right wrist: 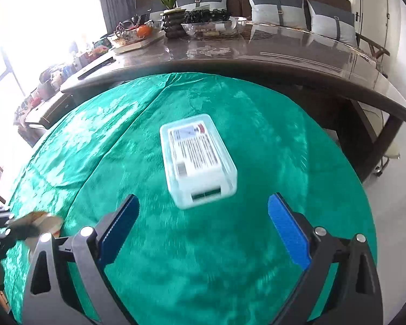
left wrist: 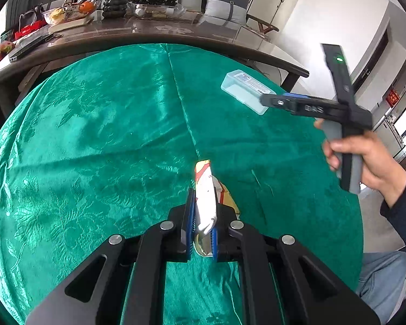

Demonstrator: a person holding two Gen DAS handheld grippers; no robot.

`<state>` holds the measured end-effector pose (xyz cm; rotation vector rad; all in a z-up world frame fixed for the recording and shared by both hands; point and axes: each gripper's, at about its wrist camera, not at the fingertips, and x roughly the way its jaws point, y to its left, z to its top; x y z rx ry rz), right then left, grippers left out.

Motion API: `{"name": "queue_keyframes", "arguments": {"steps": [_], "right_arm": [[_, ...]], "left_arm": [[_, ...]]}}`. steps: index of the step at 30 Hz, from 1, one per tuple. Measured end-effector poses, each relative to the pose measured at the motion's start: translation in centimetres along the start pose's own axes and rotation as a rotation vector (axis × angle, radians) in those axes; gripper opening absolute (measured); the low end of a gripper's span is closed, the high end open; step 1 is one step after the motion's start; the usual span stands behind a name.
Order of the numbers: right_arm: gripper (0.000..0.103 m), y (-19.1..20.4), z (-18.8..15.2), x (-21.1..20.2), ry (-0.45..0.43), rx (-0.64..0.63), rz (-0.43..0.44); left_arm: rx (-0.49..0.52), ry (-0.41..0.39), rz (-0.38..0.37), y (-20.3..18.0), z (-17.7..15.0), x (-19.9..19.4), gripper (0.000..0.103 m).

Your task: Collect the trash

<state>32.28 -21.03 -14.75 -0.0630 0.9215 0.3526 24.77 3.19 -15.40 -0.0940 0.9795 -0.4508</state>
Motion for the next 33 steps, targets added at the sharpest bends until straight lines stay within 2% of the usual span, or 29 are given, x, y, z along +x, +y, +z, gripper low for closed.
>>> {"name": "queue_keyframes", "arguments": {"steps": [3, 4, 5, 6, 10, 19, 21, 23, 25, 26, 27, 33], "right_arm": [[0.092, 0.8, 1.1, 2.4, 0.056, -0.047, -0.031], [0.087, 1.0, 1.1, 2.7, 0.068, -0.057, -0.039], [0.065, 1.1, 1.0, 2.7, 0.076, -0.068, -0.057], [0.063, 1.3, 0.7, 2.4, 0.074, -0.07, -0.06], [0.063, 1.7, -2.0, 0.0, 0.073, -0.059, -0.035], [0.063, 7.4, -14.1, -8.9, 0.051, -0.025, 0.035], [0.063, 8.3, -15.2, -9.4, 0.035, -0.021, 0.012], [0.064, 9.0, -15.7, -9.5, 0.011, -0.047, -0.037], [0.072, 9.0, -15.6, -9.0, 0.024, -0.037, -0.036], [0.079, 8.8, -15.5, -8.7, 0.035, -0.029, -0.027], [0.082, 8.9, -15.5, -8.5, 0.033, -0.034, -0.028], [0.086, 9.1, -15.9, -8.4, 0.033, -0.051, -0.034]], "left_arm": [[-0.005, 0.001, -0.01, 0.0, -0.6, -0.6, 0.009], [-0.005, 0.0, -0.012, 0.1, -0.7, -0.7, 0.009], [-0.004, -0.002, -0.009, 0.0, -0.8, -0.8, 0.009], [-0.004, -0.004, -0.006, 0.1, -0.9, -0.9, 0.009], [-0.008, -0.015, 0.01, 0.0, -1.3, -0.9, 0.01], [0.036, -0.049, 0.096, -1.3, -3.2, -2.1, 0.011], [0.033, -0.046, 0.098, -1.4, -3.8, -2.2, 0.012], [0.03, -0.043, 0.106, -1.4, -4.3, -2.2, 0.025], [0.031, -0.055, 0.126, -1.4, -4.8, -2.5, 0.062], [0.035, -0.064, 0.135, -1.4, -5.1, -2.7, 0.069], [0.041, -0.071, 0.15, -1.5, -5.4, -2.9, 0.078], [0.06, -0.052, 0.194, -1.2, -6.7, -2.8, 0.087]]}}
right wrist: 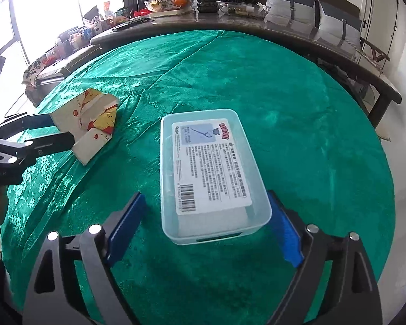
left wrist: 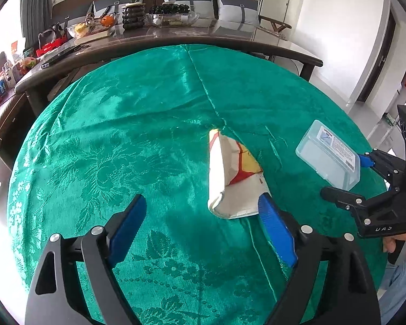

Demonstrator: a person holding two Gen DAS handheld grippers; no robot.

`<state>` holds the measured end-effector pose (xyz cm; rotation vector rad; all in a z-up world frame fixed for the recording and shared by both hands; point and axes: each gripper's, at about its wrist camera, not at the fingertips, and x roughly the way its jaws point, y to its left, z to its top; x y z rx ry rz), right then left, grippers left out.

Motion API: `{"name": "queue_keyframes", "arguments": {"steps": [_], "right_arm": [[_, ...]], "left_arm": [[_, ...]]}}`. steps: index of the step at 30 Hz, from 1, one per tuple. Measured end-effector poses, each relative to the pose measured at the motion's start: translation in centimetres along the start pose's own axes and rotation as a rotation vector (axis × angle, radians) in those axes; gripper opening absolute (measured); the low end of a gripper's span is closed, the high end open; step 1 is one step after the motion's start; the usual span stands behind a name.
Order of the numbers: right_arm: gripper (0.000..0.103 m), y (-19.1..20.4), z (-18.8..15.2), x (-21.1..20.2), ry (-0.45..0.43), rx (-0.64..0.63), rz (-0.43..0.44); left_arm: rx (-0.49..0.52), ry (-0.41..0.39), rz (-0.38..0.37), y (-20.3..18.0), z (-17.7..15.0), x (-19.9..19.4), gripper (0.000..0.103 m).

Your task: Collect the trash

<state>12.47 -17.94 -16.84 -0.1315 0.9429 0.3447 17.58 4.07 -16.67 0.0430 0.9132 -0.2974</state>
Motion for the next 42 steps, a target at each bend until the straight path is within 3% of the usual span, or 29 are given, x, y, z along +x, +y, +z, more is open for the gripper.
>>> {"name": "queue_keyframes", "arguments": {"steps": [4, 18, 24, 29, 34, 41, 42], "right_arm": [[0.087, 0.1, -0.2, -0.1, 0.0, -0.001, -0.005], [0.088, 0.2, -0.2, 0.0, -0.003, 0.002, -0.002], [0.088, -0.5, -0.2, -0.4, -0.006, 0.017, 0.049], [0.088, -2.1, 1.7, -1.8, 0.058, 0.028, 0.115], [0.088, -2.0, 5.0, -1.4, 0.191, -0.037, 0.133], [0.088, 0.1, 6.4, 1.4, 0.306, -0.138, 0.074], [0.081, 0.1, 6.5, 1.7, 0.314, -0.138, 0.061]], "left_arm": [[-0.013, 0.006, 0.008, 0.3, -0.3, 0.3, 0.092], [-0.059, 0.015, -0.008, 1.0, -0.4, 0.6, 0.095], [-0.072, 0.017, -0.07, 1.5, 0.2, -0.2, 0.095], [-0.02, -0.001, -0.128, 1.4, 1.9, -1.6, 0.094], [0.065, 0.057, -0.097, 0.2, 3.1, 0.1, 0.073], [0.054, 0.132, -0.115, 0.5, 2.8, 1.8, 0.055], [0.048, 0.133, -0.12, 0.5, 2.8, 2.0, 0.049]]}}
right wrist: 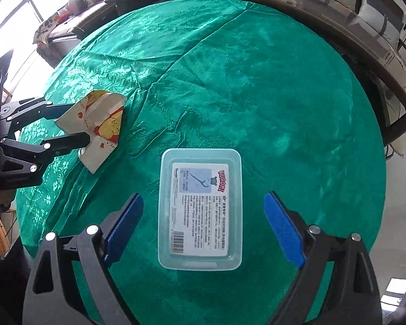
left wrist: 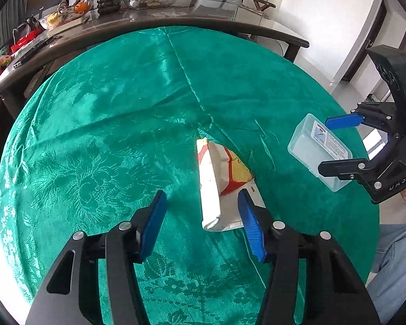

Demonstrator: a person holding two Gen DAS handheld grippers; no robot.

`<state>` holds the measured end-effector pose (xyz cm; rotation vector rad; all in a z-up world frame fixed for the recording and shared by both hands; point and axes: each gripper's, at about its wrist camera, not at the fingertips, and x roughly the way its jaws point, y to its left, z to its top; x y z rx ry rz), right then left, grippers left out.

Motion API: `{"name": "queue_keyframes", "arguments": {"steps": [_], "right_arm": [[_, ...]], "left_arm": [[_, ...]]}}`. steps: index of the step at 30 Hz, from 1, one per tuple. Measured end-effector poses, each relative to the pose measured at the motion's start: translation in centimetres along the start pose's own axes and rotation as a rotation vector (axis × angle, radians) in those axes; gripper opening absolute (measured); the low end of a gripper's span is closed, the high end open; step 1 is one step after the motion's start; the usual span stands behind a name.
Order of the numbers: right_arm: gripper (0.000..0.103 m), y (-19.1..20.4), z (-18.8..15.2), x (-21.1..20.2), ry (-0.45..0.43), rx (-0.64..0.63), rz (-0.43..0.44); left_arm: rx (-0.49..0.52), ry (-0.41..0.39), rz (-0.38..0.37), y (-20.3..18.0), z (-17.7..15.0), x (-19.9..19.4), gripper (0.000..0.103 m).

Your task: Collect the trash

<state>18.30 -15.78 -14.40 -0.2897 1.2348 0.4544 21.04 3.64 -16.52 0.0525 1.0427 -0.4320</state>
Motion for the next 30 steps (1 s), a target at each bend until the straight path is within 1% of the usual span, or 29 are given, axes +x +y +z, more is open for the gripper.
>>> {"name": "queue_keyframes", "arguments": {"steps": [1, 2, 3, 4, 7, 11, 14, 16, 19, 22, 25, 28, 29, 30], "right_arm": [[0.074, 0.0, 0.1, 0.0, 0.003, 0.004, -0.004], [0.059, -0.2, 0.3, 0.0, 0.004, 0.015, 0.008], [0.059, -0.3, 0.1, -0.4, -0.002, 0.024, 0.009], [0.059, -0.1, 0.0, -0.8, -0.017, 0.02, -0.001], [0.059, -0.1, -0.4, -2.1, -0.055, 0.028, -0.003], [0.059, -0.9, -1.6, -3.9, -0.116, 0.09, 0.025], [0.059, -2.1, -3.0, -5.1, -0.154, 0.155, 0.063], [0.059, -3.0, -4.1, -5.8, -0.177, 0.196, 0.083], [0.059, -5.0, -6.8, -7.6, -0.23, 0.279, 0.118], [0.059, -8.8, -11.3, -9.9, -0.279, 0.39, 0.115], [0.059, -12.6, -15.2, -11.3, -0.302, 0.49, 0.064], [0.059, -17.9, -20.3, -11.8, -0.3, 0.615, -0.015], [0.059, -19.4, -21.7, -11.8, -0.298, 0.652, -0.037], [0.059, -20.7, -22.8, -11.8, -0.298, 0.678, -0.054]], "left_arm": [[-0.005, 0.001, -0.005, 0.1, 0.1, 0.1, 0.032], [-0.006, 0.007, -0.009, 0.1, 0.1, 0.1, 0.021], [-0.006, 0.008, -0.023, 0.1, 0.2, 0.1, 0.012], [-0.007, 0.003, -0.029, 0.1, 0.2, 0.0, 0.01], [-0.001, -0.012, -0.032, -0.1, 0.2, -0.3, 0.008], [-0.003, -0.039, -0.056, -0.8, 0.3, -1.4, 0.007], [0.026, -0.057, -0.079, -2.5, 0.7, -2.3, 0.007], [0.056, -0.066, -0.099, -4.2, 1.1, -2.8, 0.007], [0.108, -0.065, -0.145, -7.7, 1.6, -3.1, 0.007], [0.16, -0.055, -0.211, -12.1, 1.9, -2.9, 0.007], [0.211, -0.032, -0.287, -17.5, 2.3, -1.9, 0.007], [0.273, -0.008, -0.338, -23.6, 2.9, -0.6, 0.008], [0.3, 0.005, -0.357, -26.2, 3.2, 0.1, 0.008], [0.318, 0.015, -0.365, -27.9, 3.3, 0.7, 0.008]]}}
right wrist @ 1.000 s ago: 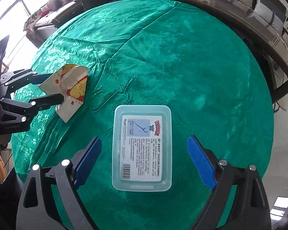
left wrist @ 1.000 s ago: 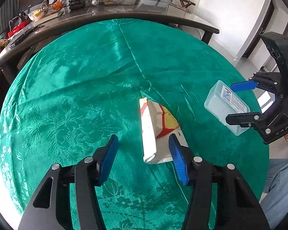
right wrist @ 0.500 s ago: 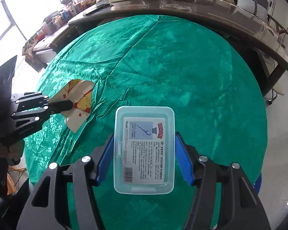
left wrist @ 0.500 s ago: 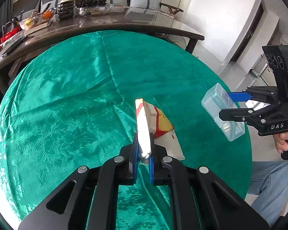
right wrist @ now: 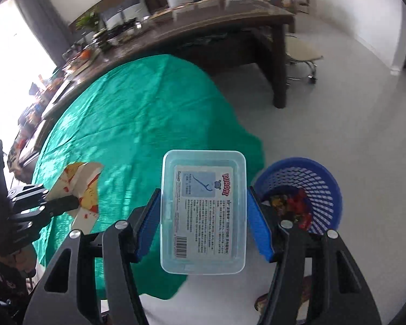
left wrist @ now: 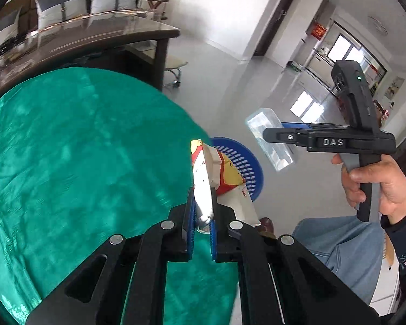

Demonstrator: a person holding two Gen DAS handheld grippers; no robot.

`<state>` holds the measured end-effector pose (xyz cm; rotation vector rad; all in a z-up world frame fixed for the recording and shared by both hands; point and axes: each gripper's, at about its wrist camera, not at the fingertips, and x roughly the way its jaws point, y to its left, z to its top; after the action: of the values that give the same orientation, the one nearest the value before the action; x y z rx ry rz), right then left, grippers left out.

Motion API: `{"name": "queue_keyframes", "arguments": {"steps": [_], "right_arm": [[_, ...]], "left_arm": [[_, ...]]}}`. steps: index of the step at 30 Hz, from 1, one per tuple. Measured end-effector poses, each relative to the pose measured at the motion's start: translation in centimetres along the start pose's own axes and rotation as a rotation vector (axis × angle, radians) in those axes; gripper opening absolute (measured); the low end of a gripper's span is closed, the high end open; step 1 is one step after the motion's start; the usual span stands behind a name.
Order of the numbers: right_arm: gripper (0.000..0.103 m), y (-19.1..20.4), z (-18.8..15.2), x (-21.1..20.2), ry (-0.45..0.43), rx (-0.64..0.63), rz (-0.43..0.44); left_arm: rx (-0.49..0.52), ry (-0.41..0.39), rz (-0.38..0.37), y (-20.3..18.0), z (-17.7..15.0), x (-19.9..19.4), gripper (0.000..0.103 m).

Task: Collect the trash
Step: 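Carry the white wrapper and clear plastic box over the blue wastebasket, then open the right tool over the basket while the left tool releases the wrapper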

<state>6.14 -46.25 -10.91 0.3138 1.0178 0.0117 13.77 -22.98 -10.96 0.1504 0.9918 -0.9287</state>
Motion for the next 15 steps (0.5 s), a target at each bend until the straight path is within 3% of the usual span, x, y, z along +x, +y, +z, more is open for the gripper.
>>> {"name": "queue_keyframes", "arguments": {"steps": [6, 15], "right_arm": [[0.059, -8.9, -1.1, 1.8, -0.016, 0.139, -0.084], [0.059, -17.6, -2.4, 9.0, 0.014, 0.332, -0.082]], "left_arm": [[0.085, 0.105, -0.018, -7.1, 4.1, 10.6, 0.008], [0.091, 0.227, 0.025, -9.0, 6.1, 23.4, 0.008]]}}
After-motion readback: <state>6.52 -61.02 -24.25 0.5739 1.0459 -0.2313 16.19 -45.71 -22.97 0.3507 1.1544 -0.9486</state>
